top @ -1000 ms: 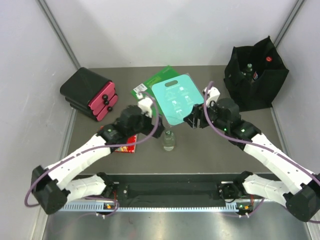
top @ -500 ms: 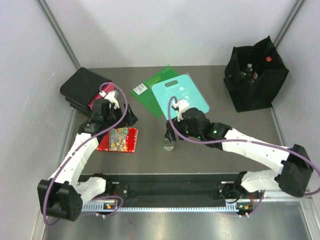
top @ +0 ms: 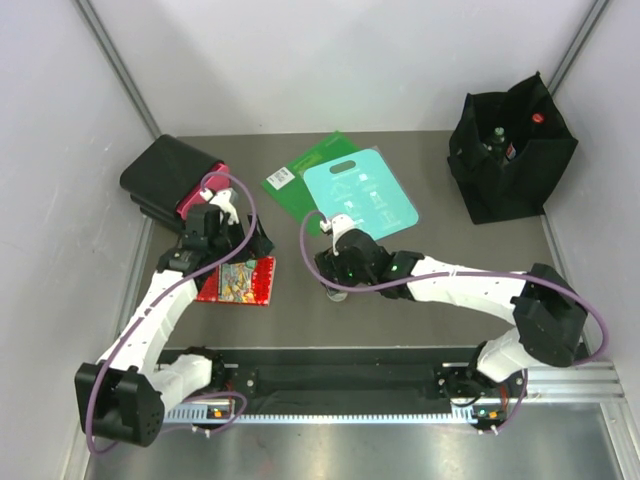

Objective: Place the beverage into the canvas bag

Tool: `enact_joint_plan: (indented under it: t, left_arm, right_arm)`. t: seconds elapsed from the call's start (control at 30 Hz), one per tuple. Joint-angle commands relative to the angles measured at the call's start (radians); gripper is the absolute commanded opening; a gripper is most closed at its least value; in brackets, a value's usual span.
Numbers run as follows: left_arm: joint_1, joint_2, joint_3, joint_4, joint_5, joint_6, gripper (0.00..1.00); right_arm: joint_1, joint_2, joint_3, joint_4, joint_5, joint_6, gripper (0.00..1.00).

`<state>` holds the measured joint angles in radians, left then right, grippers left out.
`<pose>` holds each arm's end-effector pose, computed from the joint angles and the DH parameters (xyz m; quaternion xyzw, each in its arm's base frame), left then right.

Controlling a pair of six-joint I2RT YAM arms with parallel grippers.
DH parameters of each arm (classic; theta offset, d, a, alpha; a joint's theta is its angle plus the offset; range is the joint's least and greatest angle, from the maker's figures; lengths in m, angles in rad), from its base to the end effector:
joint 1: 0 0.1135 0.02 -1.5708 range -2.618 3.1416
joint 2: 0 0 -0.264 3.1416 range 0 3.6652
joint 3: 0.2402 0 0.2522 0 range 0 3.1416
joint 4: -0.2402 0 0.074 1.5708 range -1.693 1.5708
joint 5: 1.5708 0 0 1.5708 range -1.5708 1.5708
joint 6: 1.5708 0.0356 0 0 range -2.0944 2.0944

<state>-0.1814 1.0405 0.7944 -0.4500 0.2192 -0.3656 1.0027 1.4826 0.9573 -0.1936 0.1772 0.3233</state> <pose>0.2171 -0.0477 0.2700 -0.0367 0.9009 -0.2091 0.3786 0.1779 0.2671 0.2337 -0.2678 0.8674 0.1898 0.3740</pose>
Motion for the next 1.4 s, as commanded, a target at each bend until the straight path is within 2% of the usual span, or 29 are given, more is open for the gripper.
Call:
enact_joint_plan:
  t: [0.0,0.13,0.17,0.23,0.27,0.4,0.67,0.9,1.2,1.37]
  left_arm:
    - [0.000,-0.027,0.000,0.013,-0.006,0.014,0.91]
    - [0.000,-0.026,0.002,0.013,-0.007,0.014,0.91]
    - [0.000,-0.027,0.002,0.013,-0.007,0.016,0.91]
    - [0.002,-0.028,-0.001,0.013,-0.009,0.016,0.91]
    - [0.000,-0.030,-0.001,0.013,-0.009,0.016,0.91]
    - [0.000,-0.030,-0.001,0.013,-0.007,0.014,0.91]
    - [-0.001,-0.034,-0.006,0.019,0.003,0.011,0.91]
    - [-0.003,-0.045,-0.015,0.033,0.009,0.010,0.91]
    - [-0.004,-0.053,-0.018,0.036,0.017,0.010,0.91]
    - [-0.004,-0.066,-0.023,0.037,0.019,0.008,0.90]
  right_arm:
    - [0.023,0.024,0.028,0.043,0.090,-0.017,0.68]
    - [0.028,0.012,0.021,0.031,0.132,-0.015,0.54]
    - [0.028,0.004,0.021,0.026,0.143,-0.016,0.42]
    - [0.030,-0.008,0.027,0.007,0.160,-0.021,0.27]
    - [0.028,-0.015,0.038,-0.003,0.163,-0.024,0.17]
    - [0.022,-0.033,0.096,-0.067,0.183,-0.044,0.00]
    - [-0.105,-0.085,0.143,-0.127,0.081,-0.043,0.00]
    - [-0.286,-0.148,0.190,-0.182,0.033,-0.089,0.00]
    - [-0.478,-0.147,0.426,-0.337,0.008,-0.151,0.00]
    - [-0.565,-0.099,0.615,-0.406,0.005,-0.177,0.00]
